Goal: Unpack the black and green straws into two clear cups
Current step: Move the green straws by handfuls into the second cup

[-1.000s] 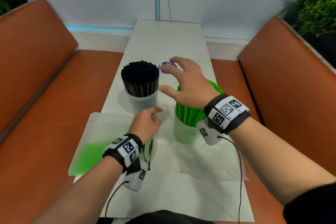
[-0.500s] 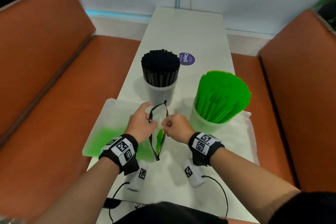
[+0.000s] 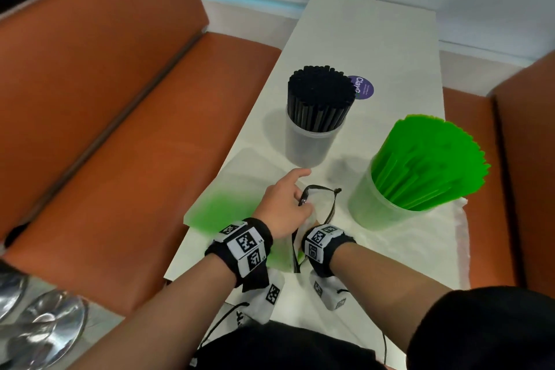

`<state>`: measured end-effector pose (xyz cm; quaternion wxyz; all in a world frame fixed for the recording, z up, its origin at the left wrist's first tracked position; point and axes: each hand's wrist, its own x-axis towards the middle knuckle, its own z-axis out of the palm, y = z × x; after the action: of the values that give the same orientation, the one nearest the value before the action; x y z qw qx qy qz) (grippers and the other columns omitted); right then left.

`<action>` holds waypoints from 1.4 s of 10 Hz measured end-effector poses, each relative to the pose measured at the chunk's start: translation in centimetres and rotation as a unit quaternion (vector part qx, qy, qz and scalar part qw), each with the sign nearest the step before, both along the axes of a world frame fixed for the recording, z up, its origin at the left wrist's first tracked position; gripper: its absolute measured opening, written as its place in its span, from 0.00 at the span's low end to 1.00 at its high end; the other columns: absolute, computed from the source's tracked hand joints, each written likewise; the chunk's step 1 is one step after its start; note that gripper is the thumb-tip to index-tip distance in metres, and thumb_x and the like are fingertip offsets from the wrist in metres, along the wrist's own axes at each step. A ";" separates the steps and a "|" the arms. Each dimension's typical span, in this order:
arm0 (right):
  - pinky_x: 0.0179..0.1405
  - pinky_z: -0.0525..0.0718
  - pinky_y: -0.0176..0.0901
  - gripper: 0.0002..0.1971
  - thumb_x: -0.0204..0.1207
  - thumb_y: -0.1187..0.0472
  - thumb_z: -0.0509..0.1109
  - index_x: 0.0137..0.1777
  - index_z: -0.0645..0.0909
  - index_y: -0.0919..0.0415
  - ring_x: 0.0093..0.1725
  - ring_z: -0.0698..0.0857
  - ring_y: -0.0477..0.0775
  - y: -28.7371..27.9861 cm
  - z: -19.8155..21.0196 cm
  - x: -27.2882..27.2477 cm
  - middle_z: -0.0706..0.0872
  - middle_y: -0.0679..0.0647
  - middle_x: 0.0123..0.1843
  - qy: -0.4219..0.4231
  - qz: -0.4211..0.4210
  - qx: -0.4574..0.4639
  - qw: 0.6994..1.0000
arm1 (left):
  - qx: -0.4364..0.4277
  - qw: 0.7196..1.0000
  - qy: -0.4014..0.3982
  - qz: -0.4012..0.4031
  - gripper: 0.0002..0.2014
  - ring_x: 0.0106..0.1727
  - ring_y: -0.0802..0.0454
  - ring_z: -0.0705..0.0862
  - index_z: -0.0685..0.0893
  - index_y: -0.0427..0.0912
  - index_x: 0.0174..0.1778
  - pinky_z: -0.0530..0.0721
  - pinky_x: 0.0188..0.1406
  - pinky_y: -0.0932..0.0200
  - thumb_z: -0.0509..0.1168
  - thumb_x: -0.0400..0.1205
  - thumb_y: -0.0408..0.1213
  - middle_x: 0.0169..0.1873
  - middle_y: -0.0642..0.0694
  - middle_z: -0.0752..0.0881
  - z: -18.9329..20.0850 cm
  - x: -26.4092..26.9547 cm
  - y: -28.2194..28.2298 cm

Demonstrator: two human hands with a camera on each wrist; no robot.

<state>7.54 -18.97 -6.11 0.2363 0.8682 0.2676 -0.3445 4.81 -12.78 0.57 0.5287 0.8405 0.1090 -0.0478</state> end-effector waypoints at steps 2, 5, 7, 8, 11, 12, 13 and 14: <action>0.33 0.74 0.24 0.11 0.85 0.63 0.62 0.39 0.75 0.57 0.29 0.67 0.42 -0.5 2.7 -0.5 0.62 0.45 0.33 0.066 0.182 -0.045 0.980 | -0.006 1.000 0.009 0.001 0.29 0.37 0.55 0.82 0.73 0.57 0.76 0.82 0.53 0.60 0.69 0.79 0.34 0.37 0.51 0.83 -0.1 -0.3 0.2; 0.49 0.75 0.22 0.07 0.72 0.74 0.66 0.46 0.74 0.80 0.30 0.73 0.44 0.7 3.9 -1.2 0.70 0.51 0.35 -0.138 0.210 -0.219 0.943 | -0.007 1.000 0.010 -0.011 0.29 0.33 0.58 0.81 0.73 0.58 0.76 0.79 0.48 0.67 0.68 0.79 0.34 0.37 0.50 0.85 -0.1 -0.5 -0.3; 0.39 0.66 0.23 0.23 0.82 0.65 0.67 0.77 0.70 0.65 0.69 0.76 0.48 -4.9 3.4 2.6 0.78 0.50 0.67 0.062 -0.130 0.247 0.958 | -0.010 1.000 -0.003 -0.019 0.28 0.26 0.62 0.76 0.75 0.56 0.75 0.77 0.39 0.68 0.68 0.79 0.31 0.38 0.42 0.84 -0.3 -0.8 -0.5; 0.37 0.70 0.27 0.22 0.80 0.62 0.70 0.74 0.74 0.65 0.70 0.79 0.59 -6.5 5.2 3.7 0.79 0.52 0.63 0.105 -0.202 0.241 0.943 | -0.007 1.000 -0.012 -0.026 0.27 0.23 0.63 0.74 0.76 0.57 0.73 0.72 0.31 0.70 0.68 0.80 0.31 0.36 0.46 0.81 -0.4 -1.0 -0.4; 0.31 0.71 0.38 0.07 0.66 0.63 0.67 0.29 0.73 0.58 0.30 0.74 0.53 -5.9 6.4 4.5 0.76 0.51 0.27 0.233 -0.317 0.348 0.851 | -0.010 1.000 -0.015 -0.009 0.22 0.30 0.52 0.82 0.79 0.67 0.56 0.80 0.31 0.62 0.68 0.79 0.30 0.39 0.43 0.84 -0.6 -1.1 -0.6; 0.30 0.77 0.43 0.06 0.66 0.70 0.68 0.32 0.80 0.60 0.27 0.78 0.55 -6.3 5.4 4.4 0.80 0.57 0.30 0.342 -0.408 0.404 0.744 | -0.013 1.000 -0.012 -0.007 0.21 0.28 0.52 0.83 0.79 0.68 0.52 0.83 0.29 0.57 0.68 0.80 0.30 0.41 0.38 0.85 -0.8 -1.0 -0.6; 0.18 0.71 0.34 0.10 0.68 0.67 0.67 0.29 0.80 0.54 0.21 0.74 0.48 -6.5 4.4 4.5 0.78 0.53 0.27 0.378 -0.429 0.392 0.721 | 0.000 1.000 -0.006 -0.009 0.20 0.31 0.49 0.85 0.78 0.67 0.54 0.84 0.31 0.57 0.68 0.81 0.31 0.43 0.34 0.84 -0.9 -1.0 -0.5; 0.17 0.68 0.32 0.02 0.68 0.61 0.67 0.37 0.81 0.55 0.21 0.73 0.45 -6.7 4.2 4.4 0.79 0.51 0.27 0.378 -0.421 0.381 0.731 | 0.002 1.000 -0.011 0.002 0.18 0.27 0.63 0.82 0.80 0.64 0.54 0.79 0.27 0.67 0.67 0.81 0.30 0.37 0.43 0.82 -1.3 -0.9 -0.5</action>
<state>11.98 -25.70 -1.90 -0.4041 0.7073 0.0508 -0.5778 3.93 -13.27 -0.75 0.5281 0.8418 0.1055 -0.0373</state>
